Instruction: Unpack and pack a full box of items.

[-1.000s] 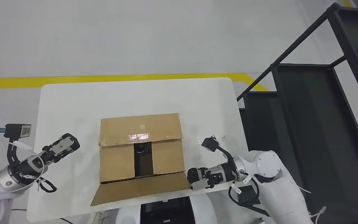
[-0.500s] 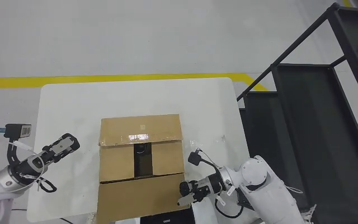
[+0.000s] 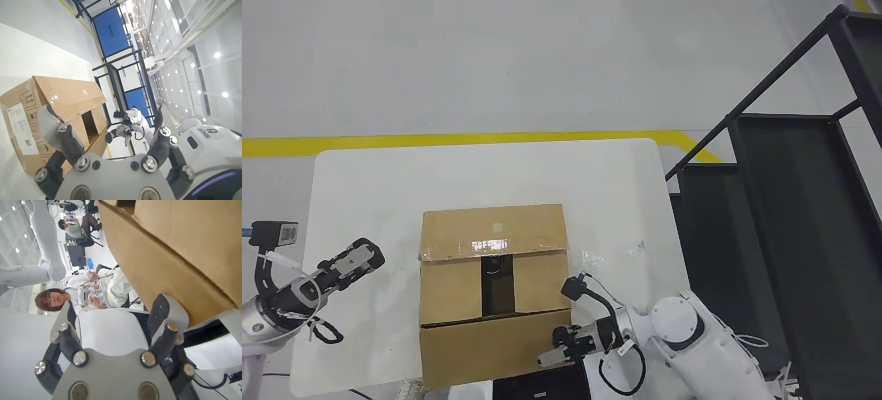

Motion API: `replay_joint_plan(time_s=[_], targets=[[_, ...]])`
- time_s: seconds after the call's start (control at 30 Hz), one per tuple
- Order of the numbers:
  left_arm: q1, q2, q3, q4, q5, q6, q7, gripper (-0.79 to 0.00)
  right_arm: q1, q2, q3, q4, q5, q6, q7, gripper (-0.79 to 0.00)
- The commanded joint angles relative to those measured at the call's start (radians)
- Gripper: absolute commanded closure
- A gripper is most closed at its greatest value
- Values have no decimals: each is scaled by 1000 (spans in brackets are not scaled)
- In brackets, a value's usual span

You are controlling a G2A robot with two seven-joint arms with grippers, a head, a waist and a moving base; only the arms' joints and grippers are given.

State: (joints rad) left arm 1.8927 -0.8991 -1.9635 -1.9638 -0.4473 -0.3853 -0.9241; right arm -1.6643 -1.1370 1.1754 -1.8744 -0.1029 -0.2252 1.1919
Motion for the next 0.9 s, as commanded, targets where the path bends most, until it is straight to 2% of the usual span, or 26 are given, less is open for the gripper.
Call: replay_joint_plan(time_s=[0.0,0.1,0.27,0.5,0.6,0.77,0.87], targets=[[1,0,7,-15,-15,18,-21,-785,-1,2,-3,1,-1,-5,-10,-785],[9,3,5,-27,-77,41,-118,-785,-10,8,5,-3,0,-17,-21,-785],[13,10,0,-7,-214,75,-345,-785,-30,18,9,-13,-18,-28,-44,-785],[-13,19,53,59,-219,141,-504,-785,-45,26,3,-14,-11,-49,-84,-785],[-46,21,84,95,-166,138,-503,-785,-50,30,4,-14,-2,-61,-96,-785],[-124,20,154,157,-59,111,-412,-785,-60,38,11,-15,14,-79,-116,-785],[-170,17,201,189,-49,88,-373,-785,-66,43,18,-18,23,-90,-123,-785]])
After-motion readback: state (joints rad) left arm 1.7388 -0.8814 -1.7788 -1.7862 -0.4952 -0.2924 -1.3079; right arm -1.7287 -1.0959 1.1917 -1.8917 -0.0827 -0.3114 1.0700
